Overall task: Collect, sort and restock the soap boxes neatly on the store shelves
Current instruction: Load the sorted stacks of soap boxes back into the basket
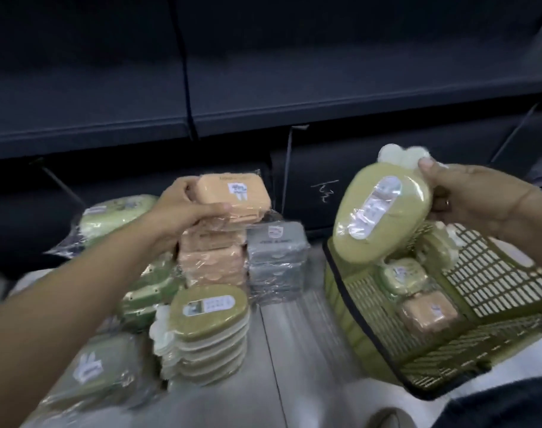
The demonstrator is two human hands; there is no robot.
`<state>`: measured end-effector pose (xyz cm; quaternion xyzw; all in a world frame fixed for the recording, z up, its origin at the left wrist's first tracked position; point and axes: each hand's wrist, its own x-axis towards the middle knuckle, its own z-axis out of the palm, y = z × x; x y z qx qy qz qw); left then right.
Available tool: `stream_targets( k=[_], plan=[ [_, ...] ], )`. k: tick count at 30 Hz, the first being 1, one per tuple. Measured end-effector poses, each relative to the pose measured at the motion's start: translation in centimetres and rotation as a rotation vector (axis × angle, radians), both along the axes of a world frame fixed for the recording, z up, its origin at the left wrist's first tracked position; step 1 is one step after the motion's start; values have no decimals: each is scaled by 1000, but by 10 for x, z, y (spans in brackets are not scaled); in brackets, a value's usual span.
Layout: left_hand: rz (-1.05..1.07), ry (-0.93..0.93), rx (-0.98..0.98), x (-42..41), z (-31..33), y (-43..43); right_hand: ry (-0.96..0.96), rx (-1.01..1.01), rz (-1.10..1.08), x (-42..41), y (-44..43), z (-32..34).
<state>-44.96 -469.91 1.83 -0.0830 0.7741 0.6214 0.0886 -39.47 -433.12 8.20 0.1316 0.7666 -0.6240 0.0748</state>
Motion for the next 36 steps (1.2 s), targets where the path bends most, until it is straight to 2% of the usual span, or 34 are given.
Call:
stream_targets(
  k=[2,6,10,14,16,21,24,26,28,30,31,33,36],
  plan=[
    [-26,6,-96,-18,-1,-14,-43,-11,37,0,-28,7],
    [-213,2,-531,-45,7,-24,-149,-97,-6,2,-67,-2],
    [-357,-96,-853,-58,12,-32,-275,-177,-31,8,-90,-31],
    [-377,-150,-977,-65,13,-41,-307,-200,-7,11,-100,-48],
    [-444,-77,-1081,-68,15,-39,-277,-184,13,8,-100,-49],
    [-714,141,-1080,-63,2,-23,-277,-175,46,6,-102,-51],
    [-664,206,-1133,-54,-8,-30,-292,-163,73,9,-108,-57],
    [-579,292,-1043,-36,-6,-33,-301,-141,125,12,-117,-61],
    [-517,267,-669,-2,0,-28,-297,-119,200,18,-130,-65],
    [-522,49,-218,43,11,-17,-280,-116,284,24,-146,-66],
    [-537,-83,-66,65,15,-13,-268,-119,321,28,-155,-65],
    [-601,-283,53,91,14,-14,-240,-123,365,35,-173,-62],
    [-561,-371,93,109,11,-25,-217,-115,347,43,-194,-58]
  ],
)
